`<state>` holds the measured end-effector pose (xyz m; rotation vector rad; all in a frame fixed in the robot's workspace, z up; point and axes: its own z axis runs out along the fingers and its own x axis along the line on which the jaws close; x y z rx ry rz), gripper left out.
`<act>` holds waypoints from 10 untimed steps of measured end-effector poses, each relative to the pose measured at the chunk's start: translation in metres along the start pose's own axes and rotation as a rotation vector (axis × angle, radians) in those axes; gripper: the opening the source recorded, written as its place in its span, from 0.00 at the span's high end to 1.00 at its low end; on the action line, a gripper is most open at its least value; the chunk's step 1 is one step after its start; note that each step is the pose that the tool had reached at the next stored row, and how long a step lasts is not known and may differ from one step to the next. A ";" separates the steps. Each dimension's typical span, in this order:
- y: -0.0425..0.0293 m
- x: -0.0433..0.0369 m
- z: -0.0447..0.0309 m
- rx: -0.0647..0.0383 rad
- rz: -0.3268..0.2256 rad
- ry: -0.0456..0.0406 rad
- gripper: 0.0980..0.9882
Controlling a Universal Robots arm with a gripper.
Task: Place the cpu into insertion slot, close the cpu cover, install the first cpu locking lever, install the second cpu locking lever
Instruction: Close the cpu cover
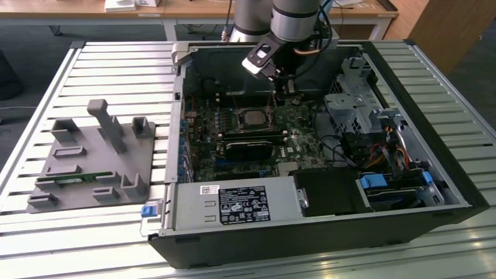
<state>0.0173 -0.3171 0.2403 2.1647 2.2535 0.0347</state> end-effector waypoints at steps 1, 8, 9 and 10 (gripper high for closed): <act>-0.0003 0.0000 0.0000 0.000 0.000 0.0000 0.98; -0.0022 0.0001 0.0001 0.000 0.000 -0.0001 0.98; -0.0026 0.0001 0.0001 0.000 0.000 -0.0001 0.98; -0.0032 0.0001 0.0001 0.000 0.000 -0.0001 0.98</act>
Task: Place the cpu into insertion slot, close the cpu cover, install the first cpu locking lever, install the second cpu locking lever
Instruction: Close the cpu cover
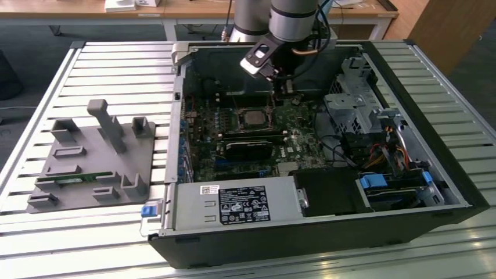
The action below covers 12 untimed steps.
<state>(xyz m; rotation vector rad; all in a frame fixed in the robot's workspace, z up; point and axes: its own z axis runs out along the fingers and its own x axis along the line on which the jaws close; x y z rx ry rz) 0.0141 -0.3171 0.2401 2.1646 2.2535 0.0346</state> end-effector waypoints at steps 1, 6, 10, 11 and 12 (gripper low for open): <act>-0.0007 0.0000 0.0000 0.000 0.000 0.0000 0.98; -0.0036 0.0002 0.0001 0.000 0.000 0.0000 0.98; -0.0058 0.0001 0.0009 0.001 0.000 0.0001 0.98; -0.0067 0.0000 0.0013 0.001 0.000 0.0001 0.98; -0.0080 -0.0003 0.0019 0.002 0.000 0.0001 0.98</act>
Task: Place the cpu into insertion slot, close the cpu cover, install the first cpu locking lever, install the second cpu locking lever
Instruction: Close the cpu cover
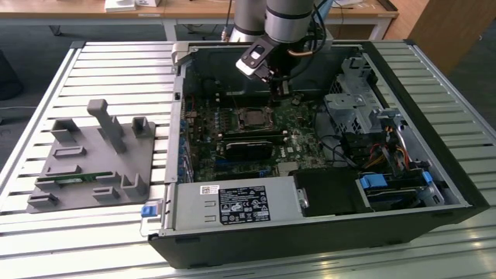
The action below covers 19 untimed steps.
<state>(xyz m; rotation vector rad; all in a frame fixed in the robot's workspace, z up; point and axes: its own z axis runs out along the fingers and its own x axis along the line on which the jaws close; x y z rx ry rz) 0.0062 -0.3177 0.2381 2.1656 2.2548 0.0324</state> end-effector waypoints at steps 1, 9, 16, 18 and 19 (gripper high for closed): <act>-0.0011 -0.0003 0.0005 0.001 0.000 0.0000 0.98; -0.0078 -0.0024 0.0024 0.008 0.000 0.0003 0.98; -0.0251 -0.0020 0.0029 0.008 0.000 0.0002 0.98; -0.0296 -0.0018 0.0033 0.008 0.000 0.0003 0.98; -0.0305 -0.0018 0.0038 0.008 0.000 0.0004 0.98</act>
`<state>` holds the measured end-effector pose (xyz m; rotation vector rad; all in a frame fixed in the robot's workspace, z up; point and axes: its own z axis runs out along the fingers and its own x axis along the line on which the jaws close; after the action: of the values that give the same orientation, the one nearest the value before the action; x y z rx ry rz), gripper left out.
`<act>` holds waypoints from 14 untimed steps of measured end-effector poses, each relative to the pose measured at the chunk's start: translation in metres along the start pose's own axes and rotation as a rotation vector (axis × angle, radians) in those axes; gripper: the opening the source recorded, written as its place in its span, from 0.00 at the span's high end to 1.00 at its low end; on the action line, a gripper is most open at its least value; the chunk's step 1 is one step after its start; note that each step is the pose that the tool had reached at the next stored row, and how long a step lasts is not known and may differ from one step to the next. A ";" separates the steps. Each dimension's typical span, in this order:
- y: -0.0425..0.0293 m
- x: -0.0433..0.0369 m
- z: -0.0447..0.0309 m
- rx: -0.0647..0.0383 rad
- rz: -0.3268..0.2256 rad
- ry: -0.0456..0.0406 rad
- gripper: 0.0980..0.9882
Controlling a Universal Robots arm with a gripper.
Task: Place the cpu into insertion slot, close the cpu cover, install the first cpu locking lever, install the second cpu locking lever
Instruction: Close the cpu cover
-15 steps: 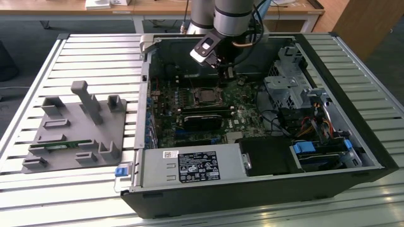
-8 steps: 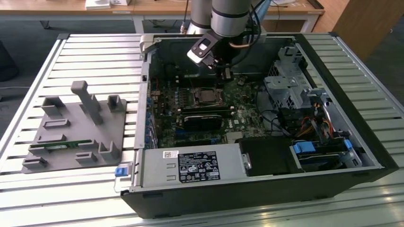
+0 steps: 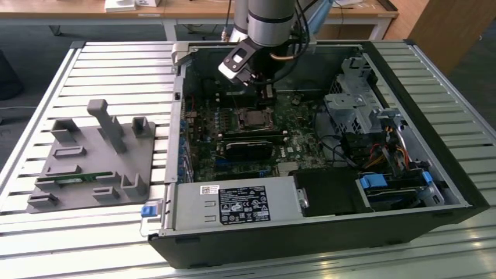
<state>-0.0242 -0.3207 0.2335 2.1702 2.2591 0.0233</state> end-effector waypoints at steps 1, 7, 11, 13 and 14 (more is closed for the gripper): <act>-0.0004 0.0000 0.0005 0.001 0.000 0.0000 0.98; -0.0017 -0.0001 0.0052 0.014 0.000 0.0003 0.98; -0.0050 0.0000 0.0081 0.017 0.000 0.0004 0.98; -0.0057 0.0000 0.0085 0.017 0.000 0.0003 0.98; -0.0061 0.0000 0.0087 0.017 0.000 0.0003 0.98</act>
<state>-0.0301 -0.3209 0.2247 2.1787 2.2681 0.0040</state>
